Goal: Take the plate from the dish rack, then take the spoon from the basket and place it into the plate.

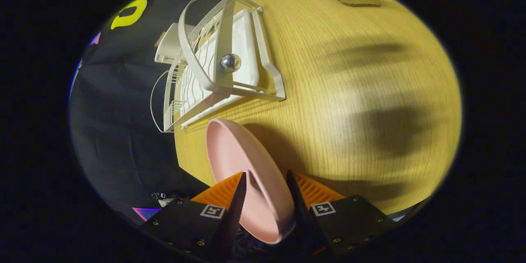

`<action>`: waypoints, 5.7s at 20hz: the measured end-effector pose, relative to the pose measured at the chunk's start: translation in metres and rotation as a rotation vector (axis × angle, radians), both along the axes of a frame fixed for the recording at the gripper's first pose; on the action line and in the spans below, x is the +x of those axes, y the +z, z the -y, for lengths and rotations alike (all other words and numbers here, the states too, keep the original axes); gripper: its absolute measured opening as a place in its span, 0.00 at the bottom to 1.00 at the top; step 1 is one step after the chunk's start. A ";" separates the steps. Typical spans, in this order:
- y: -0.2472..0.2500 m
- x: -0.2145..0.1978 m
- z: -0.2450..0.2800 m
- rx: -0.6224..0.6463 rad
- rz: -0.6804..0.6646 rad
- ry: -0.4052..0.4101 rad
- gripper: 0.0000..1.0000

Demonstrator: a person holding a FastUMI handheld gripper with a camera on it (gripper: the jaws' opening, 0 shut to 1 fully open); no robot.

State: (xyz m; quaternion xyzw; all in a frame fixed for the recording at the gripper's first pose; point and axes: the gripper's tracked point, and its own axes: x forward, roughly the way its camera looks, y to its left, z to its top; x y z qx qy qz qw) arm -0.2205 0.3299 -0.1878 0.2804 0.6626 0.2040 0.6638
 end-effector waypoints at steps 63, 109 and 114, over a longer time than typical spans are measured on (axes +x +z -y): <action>0.234 0.164 0.072 -0.167 0.789 -0.313 0.14; 0.174 0.071 0.022 -0.210 0.856 -0.046 0.38; 0.250 0.116 0.085 -0.308 1.079 -0.208 0.39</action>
